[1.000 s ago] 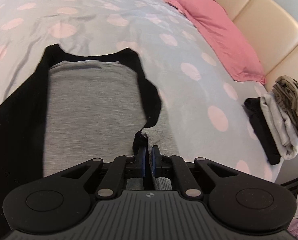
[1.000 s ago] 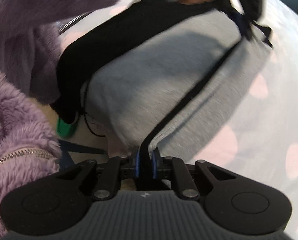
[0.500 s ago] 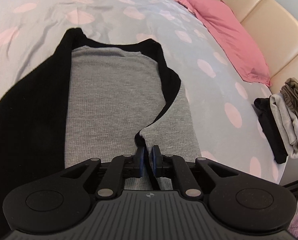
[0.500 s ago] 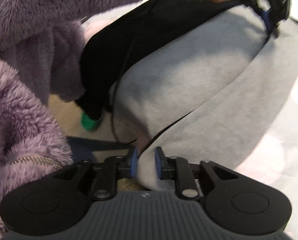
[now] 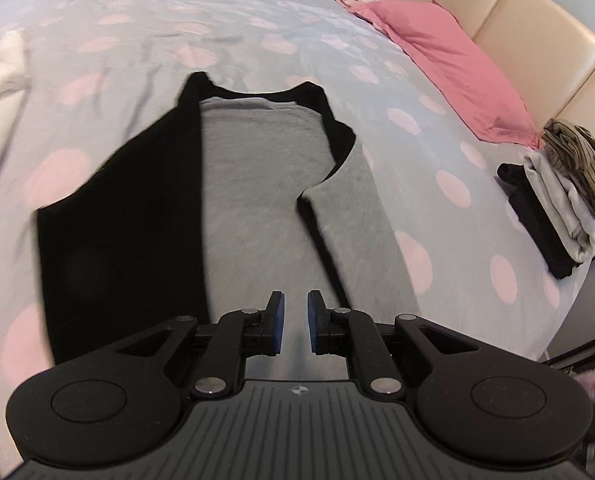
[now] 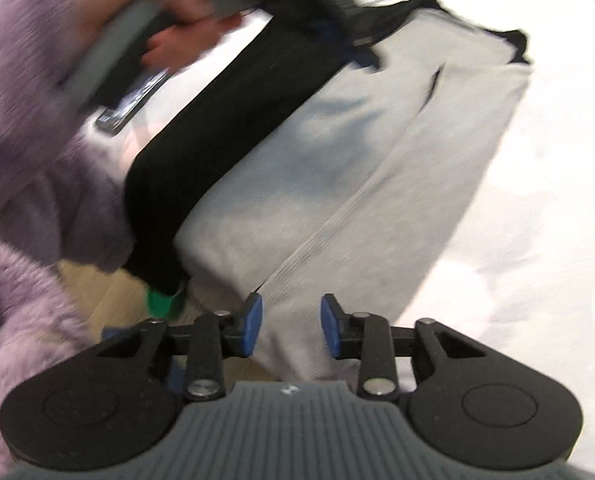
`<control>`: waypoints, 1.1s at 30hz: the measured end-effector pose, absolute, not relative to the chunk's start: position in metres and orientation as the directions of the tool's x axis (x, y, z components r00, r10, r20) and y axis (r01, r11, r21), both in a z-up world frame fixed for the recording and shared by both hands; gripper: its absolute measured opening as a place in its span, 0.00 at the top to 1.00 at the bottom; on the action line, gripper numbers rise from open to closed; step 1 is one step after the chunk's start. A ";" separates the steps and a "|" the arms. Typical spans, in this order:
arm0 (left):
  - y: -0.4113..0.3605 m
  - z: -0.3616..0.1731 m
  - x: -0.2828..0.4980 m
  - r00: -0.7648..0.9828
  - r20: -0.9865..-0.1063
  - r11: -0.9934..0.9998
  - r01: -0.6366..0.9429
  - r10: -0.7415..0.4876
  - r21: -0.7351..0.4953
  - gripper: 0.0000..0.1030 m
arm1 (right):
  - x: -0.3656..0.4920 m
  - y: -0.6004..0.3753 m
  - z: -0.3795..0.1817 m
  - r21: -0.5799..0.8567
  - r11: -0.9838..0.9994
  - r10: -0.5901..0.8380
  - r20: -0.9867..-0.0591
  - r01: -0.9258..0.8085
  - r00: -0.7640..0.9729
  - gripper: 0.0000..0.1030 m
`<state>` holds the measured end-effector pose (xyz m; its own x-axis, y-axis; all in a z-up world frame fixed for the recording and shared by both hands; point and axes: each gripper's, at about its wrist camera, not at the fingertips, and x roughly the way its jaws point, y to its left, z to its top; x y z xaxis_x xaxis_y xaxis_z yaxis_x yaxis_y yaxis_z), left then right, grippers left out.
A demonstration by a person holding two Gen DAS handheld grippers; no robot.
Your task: Fold clothes
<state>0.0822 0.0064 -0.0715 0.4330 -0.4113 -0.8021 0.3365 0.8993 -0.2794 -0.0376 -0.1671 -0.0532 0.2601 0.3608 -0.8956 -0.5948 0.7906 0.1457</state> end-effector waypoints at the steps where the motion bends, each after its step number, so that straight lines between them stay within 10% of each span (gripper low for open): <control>1: 0.013 -0.068 0.074 0.448 -0.803 0.908 0.328 -0.393 -0.262 0.91 | -0.037 -0.165 -0.052 0.135 0.792 0.353 -0.897 -0.595 0.265 0.67; 16: 0.126 -0.085 -0.006 0.399 -0.891 0.977 0.101 -0.215 -0.190 0.85 | -0.044 -0.112 -0.027 0.040 0.701 0.355 -0.885 -0.712 0.300 0.65; 22: 0.140 -0.102 -0.033 0.345 -0.913 0.975 0.093 -0.220 -0.199 0.59 | -0.041 -0.094 -0.026 0.049 0.658 0.384 -0.880 -0.752 0.278 0.61; 33: 0.130 -0.119 -0.049 0.364 -0.913 0.979 0.155 -0.183 -0.135 0.63 | -0.043 -0.064 -0.025 0.042 0.605 0.414 -0.870 -0.795 0.269 0.58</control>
